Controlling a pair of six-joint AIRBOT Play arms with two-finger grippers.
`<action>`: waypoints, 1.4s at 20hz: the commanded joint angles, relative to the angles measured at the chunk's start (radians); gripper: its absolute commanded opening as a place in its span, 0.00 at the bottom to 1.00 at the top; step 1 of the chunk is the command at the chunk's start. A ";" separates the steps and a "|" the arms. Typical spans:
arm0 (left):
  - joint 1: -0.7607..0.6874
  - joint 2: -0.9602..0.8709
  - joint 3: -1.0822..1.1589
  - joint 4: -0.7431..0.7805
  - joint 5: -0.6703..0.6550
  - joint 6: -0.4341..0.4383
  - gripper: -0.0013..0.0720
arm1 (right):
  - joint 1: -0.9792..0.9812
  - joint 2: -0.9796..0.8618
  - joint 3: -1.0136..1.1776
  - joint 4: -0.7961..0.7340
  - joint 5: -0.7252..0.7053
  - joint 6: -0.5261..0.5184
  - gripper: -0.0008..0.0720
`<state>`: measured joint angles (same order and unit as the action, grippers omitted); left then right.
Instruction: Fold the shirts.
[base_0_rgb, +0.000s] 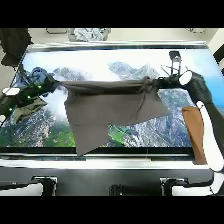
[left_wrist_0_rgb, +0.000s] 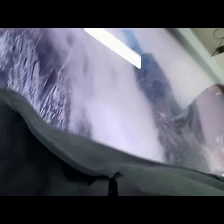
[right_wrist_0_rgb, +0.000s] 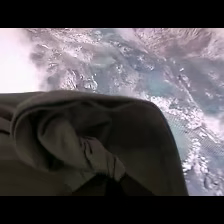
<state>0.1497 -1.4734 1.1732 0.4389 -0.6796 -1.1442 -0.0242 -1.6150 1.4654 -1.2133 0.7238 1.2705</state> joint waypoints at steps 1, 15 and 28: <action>-0.009 -0.049 0.003 -0.002 -0.033 -0.021 0.25 | 0.006 -0.043 0.003 0.045 -0.028 0.047 0.56; 0.107 -0.013 -0.233 0.489 -0.592 -0.199 0.62 | -0.390 0.089 -0.018 -0.039 0.729 -0.259 0.83; -0.035 -0.042 -0.266 0.425 -0.315 -0.255 0.11 | -0.390 0.036 -0.115 0.030 0.631 -0.263 0.85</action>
<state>0.1299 -1.5082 0.9092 0.8639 -1.0378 -1.3884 -0.4133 -1.5589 1.3846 -1.2232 1.3888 1.0096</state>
